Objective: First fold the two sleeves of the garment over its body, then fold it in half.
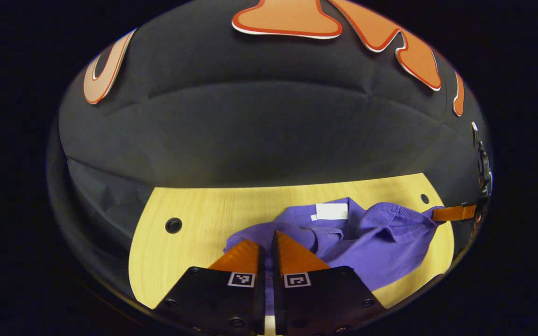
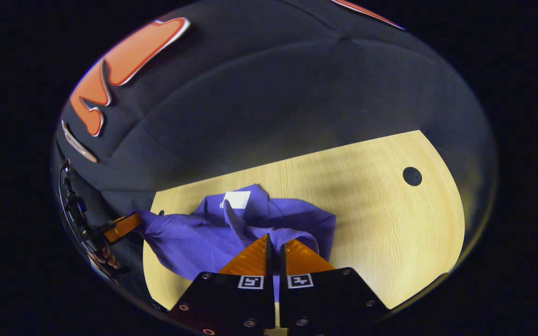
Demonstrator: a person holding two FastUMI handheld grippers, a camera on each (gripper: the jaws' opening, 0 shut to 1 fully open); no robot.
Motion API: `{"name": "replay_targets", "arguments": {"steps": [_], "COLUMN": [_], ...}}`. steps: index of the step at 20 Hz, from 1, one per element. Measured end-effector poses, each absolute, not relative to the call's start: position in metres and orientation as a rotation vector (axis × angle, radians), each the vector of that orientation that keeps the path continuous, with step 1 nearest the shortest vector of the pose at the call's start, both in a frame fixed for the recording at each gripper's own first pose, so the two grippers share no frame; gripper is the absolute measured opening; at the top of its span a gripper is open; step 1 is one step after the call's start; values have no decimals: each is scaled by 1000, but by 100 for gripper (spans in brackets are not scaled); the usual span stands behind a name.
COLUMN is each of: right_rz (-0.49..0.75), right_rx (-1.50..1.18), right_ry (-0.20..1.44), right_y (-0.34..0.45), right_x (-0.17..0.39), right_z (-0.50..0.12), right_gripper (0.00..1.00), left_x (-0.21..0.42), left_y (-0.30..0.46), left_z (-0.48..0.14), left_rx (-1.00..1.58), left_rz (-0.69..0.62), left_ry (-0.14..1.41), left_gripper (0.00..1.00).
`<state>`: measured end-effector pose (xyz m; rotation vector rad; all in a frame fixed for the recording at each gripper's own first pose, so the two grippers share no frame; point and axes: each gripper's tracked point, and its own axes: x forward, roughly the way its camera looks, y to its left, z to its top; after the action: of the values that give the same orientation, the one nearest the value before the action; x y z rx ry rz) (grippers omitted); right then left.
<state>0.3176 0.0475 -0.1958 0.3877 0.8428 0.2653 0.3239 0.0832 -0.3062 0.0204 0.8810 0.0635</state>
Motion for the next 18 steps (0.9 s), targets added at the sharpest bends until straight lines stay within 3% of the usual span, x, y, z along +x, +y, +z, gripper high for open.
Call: {"name": "replay_targets", "arguments": {"steps": [3,5,6,7,8,9,10,11,14,18], "right_rz": [248,238,231,228,222,215,203,195,158,138], "right_rx": [465,465,455,448,441,424,395,353,233,170], "right_ry": [805,774,745,719,693,664,630,585,451,320], "right_y": [47,45,40,35,31,25,19,15,8,14], "right_x": [337,340,341,339,337,333,330,324,301,264], "right_z": [-189,-185,-179,-170,-161,-152,-143,-132,-94,-52], "right_gripper": [12,18,33,29,51,47,69,72,90,95], "left_x": [335,344,344,340,335,332,327,324,303,271], "left_y": [86,88,86,85,86,88,88,87,89,77], "left_z": [-303,-290,-282,-275,-265,-254,-244,-231,-198,-151], "left_rx": [59,66,72,77,75,65,45,23,45,73], "left_rz": [97,113,117,120,132,139,151,153,148,107], "left_ry": [833,765,741,732,716,695,668,636,532,418], "left_gripper": [16,47,62,77,93,93,92,96,98,98]}}
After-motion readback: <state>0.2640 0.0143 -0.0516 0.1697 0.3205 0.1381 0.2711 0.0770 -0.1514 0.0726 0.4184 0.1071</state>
